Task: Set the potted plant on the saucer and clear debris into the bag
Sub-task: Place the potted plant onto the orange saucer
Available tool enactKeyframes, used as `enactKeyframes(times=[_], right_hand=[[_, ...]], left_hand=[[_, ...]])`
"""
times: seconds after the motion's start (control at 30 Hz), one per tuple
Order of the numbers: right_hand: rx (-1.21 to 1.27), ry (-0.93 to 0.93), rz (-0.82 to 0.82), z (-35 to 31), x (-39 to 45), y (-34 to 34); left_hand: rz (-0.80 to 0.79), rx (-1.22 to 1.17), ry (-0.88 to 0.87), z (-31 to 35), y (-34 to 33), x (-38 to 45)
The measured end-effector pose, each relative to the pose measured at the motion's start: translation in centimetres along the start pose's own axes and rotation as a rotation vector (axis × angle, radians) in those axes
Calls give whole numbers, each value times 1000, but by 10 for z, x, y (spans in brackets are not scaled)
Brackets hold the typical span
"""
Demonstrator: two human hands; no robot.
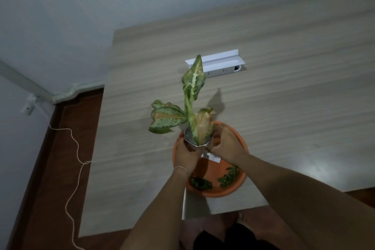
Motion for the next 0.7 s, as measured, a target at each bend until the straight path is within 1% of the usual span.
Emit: enactKeyframes(times=[0.07, 0.17, 0.2, 0.27, 0.37, 0.43, 0.47, 0.5, 0.53, 0.6, 0.63, 0.7], right_hand=[[-7, 11, 34, -2, -7, 4], [49, 69, 32, -9, -17, 5], [53, 106, 11, -12, -16, 3], [71, 87, -39, -13, -15, 0], [173, -3, -106, -2, -14, -6], [177, -51, -131, 2, -22, -11], [156, -123, -157, 11, -26, -16], [28, -125, -135, 19, -25, -19], [-71, -138, -150, 27, -26, -25], [-208, -179, -295, 30, -33, -41], [-285, -166, -375, 27, -33, -50], [-360, -107, -525, 16, -37, -68]], left_hand=[[-34, -14, 27, -20, -2, 11], [-70, 36, 30, -44, -4, 25], [-79, 57, 18, -43, -4, 25], [-99, 97, 34, -31, -1, 18], [-152, 315, 51, 13, 4, -15], [-201, 497, 51, 23, 8, -22], [-237, 586, 47, 26, 9, -23], [-283, 668, 46, 27, 9, -24], [-336, 743, 50, 27, 7, -24], [-455, 849, 99, 20, 3, -28], [-505, 885, 127, 16, 0, -31], [-591, 966, 150, 10, -7, -38]])
Point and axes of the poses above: each hand's wrist, its own x-axis towards the middle knuckle, its own y-axis out of the back of the hand, z = x × y, the point moved 7 cm from there along x, towards the middle knuckle, and after that the axes turned 10 degrees about -z, right-handed, at the moved point
